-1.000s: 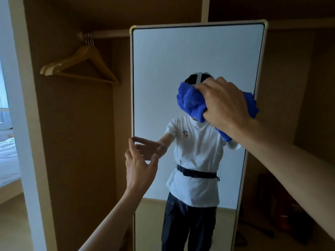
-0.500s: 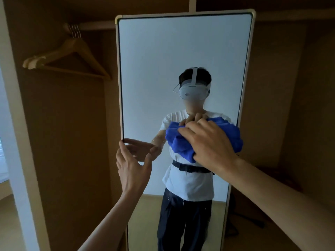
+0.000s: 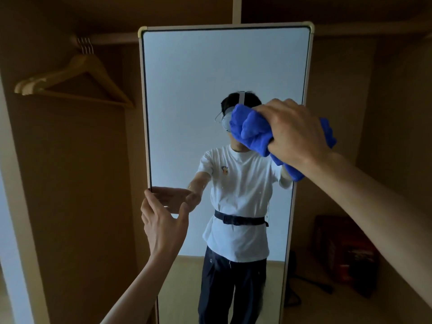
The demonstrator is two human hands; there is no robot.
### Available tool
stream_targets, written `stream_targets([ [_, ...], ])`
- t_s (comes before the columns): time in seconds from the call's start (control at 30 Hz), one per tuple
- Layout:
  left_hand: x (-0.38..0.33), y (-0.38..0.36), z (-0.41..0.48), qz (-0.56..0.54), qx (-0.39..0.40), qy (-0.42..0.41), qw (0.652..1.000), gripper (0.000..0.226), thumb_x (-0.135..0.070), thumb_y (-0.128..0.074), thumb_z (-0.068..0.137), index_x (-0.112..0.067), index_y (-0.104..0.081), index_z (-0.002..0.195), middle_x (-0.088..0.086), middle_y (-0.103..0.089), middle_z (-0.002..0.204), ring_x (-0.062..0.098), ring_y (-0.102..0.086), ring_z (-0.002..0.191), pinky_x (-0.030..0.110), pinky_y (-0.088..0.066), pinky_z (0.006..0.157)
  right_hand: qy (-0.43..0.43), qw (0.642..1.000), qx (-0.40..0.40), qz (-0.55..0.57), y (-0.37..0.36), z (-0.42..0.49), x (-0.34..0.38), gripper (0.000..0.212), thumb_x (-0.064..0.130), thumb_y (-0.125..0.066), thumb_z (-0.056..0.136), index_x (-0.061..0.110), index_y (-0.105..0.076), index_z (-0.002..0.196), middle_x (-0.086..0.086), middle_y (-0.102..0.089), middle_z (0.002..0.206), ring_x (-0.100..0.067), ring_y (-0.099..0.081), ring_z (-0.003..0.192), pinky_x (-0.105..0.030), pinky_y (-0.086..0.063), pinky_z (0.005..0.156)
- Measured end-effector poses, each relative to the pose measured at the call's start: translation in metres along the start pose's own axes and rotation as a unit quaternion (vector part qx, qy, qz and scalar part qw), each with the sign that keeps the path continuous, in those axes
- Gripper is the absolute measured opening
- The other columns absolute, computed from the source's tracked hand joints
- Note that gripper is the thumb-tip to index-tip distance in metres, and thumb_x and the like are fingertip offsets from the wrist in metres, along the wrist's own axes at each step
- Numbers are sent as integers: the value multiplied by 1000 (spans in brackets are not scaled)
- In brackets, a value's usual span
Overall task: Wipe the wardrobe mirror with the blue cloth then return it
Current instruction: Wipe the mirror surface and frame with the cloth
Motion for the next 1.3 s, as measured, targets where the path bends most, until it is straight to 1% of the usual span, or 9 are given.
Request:
stream_targets([
  [0.13, 3, -3, -1, -3, -6, -4, 1000, 97, -43, -62, 97, -14, 3, 163, 13, -8, 168, 36, -13, 154, 60, -29, 119, 26, 999, -3, -35, -12, -24, 5, 24, 4, -52, 70, 16, -59, 90, 0, -54, 83, -29, -53, 80, -41, -42, 69],
  [0.27, 3, -4, 1, -13, -8, 10, 1000, 96, -44, -61, 97, -14, 3, 163, 13, -7, 169, 36, -12, 154, 61, -28, 120, 27, 998, 27, -57, -38, -60, 18, 35, 5, -56, 72, 14, -64, 104, -5, -61, 94, -27, -54, 85, -46, -46, 76],
  [0.47, 0, 0, 0, -18, 1, 18, 1000, 96, -41, -62, 97, -14, 2, 162, 14, -8, 168, 37, -13, 154, 61, -28, 120, 51, 994, 72, -65, -60, -87, 25, 38, 14, -37, 83, 17, -61, 112, -2, -58, 104, -24, -50, 91, -43, -42, 80],
  [0.63, -2, 3, 2, -16, 15, 14, 1000, 95, -40, -62, 97, -14, 3, 162, 15, -8, 168, 38, -15, 154, 60, -28, 119, 12, 998, 31, -44, -31, -62, 7, 41, 4, -60, 71, 14, -63, 111, -4, -61, 103, -27, -53, 88, -46, -46, 80],
  [0.73, -2, 3, 2, -11, 14, 17, 1000, 95, -40, -62, 97, -14, 3, 162, 15, -8, 168, 38, -14, 154, 61, -27, 120, -2, 999, 4, -44, -10, -42, -6, 30, 1, -55, 69, 16, -59, 95, 0, -57, 89, -26, -55, 80, -45, -46, 73],
  [0.97, 0, 4, 2, -13, 19, 16, 1000, 99, -40, -66, 95, -17, 2, 163, 15, -9, 168, 38, -16, 153, 62, -31, 117, -33, 999, 1, -35, -13, -41, -19, 15, 8, -51, 80, 22, -52, 87, 6, -45, 72, -21, -55, 70, -42, -47, 66],
  [1.1, 4, 5, 4, -9, 11, 6, 1000, 97, -40, -66, 94, -18, -1, 163, 14, -14, 166, 38, -22, 151, 62, -36, 115, -48, 999, 3, -6, -27, -72, -11, 29, 4, -56, 76, 26, -40, 85, 7, -46, 75, -16, -49, 68, -39, -45, 56],
  [1.23, 8, 6, 4, -13, 10, -3, 1000, 96, -39, -66, 94, -20, -2, 163, 13, -17, 165, 37, -25, 149, 61, -38, 113, -104, 994, 26, 19, -44, -95, -12, 28, 5, -58, 74, 21, -52, 95, 6, -54, 83, -16, -55, 75, -41, -51, 62],
  [1.3, 11, 9, 7, -22, 14, -4, 1000, 95, -38, -67, 94, -22, -3, 163, 13, -20, 162, 36, -26, 148, 58, -39, 113, -139, 989, 10, 46, -47, -97, -16, 25, 6, -61, 79, 15, -58, 103, 2, -60, 90, -12, -55, 78, -35, -49, 66],
])
Point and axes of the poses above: each hand's wrist, its own z-axis towards the middle knuckle, its own y-axis out of the back of the hand, x = y × z, the point moved 8 cm from there along z, towards the middle knuckle
